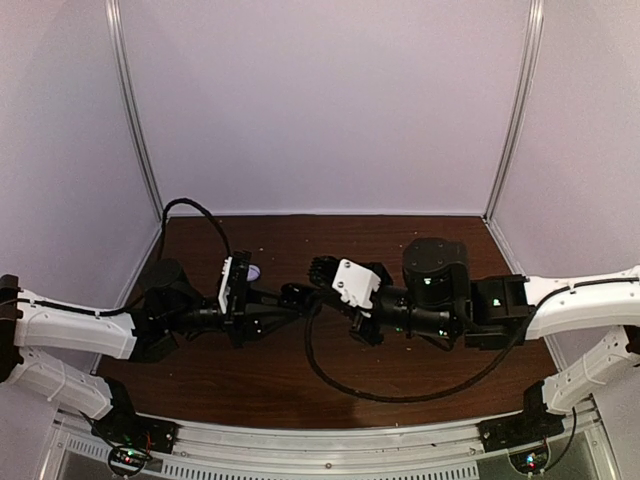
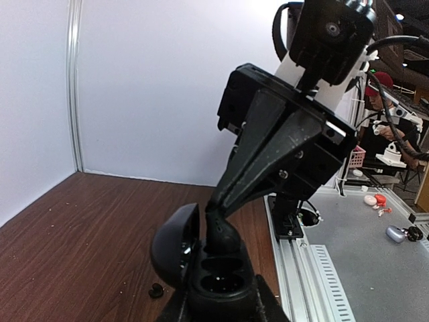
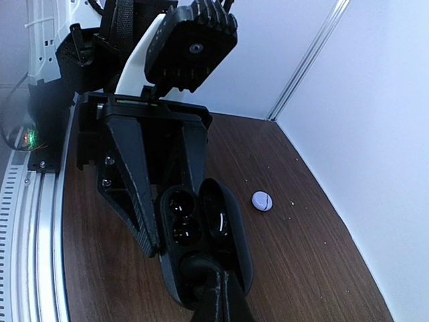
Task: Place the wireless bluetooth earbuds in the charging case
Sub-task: Insert the right earbud into the right side groove of the charging case.
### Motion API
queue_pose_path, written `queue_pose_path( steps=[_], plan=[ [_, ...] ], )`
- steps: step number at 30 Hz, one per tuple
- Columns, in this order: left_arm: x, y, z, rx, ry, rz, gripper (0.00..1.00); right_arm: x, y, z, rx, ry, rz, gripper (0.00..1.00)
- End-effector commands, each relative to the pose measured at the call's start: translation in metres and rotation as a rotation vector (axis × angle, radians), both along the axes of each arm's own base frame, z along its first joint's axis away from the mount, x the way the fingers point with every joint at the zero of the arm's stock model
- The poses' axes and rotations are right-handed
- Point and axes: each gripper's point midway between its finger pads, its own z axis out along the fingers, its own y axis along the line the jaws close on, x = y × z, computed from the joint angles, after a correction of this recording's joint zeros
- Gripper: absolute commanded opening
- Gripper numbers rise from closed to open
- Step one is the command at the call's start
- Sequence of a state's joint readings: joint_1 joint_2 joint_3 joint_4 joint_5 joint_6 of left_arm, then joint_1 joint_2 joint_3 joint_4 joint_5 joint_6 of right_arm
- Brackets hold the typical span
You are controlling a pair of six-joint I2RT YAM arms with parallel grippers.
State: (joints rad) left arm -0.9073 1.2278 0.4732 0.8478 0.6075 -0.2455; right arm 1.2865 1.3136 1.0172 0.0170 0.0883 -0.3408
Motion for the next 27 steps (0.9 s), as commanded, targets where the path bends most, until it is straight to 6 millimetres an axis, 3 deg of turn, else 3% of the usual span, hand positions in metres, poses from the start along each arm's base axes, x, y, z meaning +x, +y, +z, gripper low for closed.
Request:
queue_pose_path(
  steps=[1,11,19,27],
  plan=[
    [0.0,0.001,0.026,-0.088,-0.04,0.009,0.0,0.001,0.005,0.011,0.025,-0.014,-0.026,0.0],
    [0.001,0.002,0.028,-0.097,-0.046,0.022,0.0,-0.007,0.013,-0.003,-0.021,-0.004,0.03,0.0],
    [0.001,0.006,0.033,-0.126,-0.05,0.033,0.0,-0.018,0.018,-0.026,-0.087,0.041,0.09,0.0],
    [-0.003,0.011,0.038,-0.148,-0.072,0.032,0.0,-0.011,0.013,-0.034,-0.069,0.086,0.068,0.0]
  ],
)
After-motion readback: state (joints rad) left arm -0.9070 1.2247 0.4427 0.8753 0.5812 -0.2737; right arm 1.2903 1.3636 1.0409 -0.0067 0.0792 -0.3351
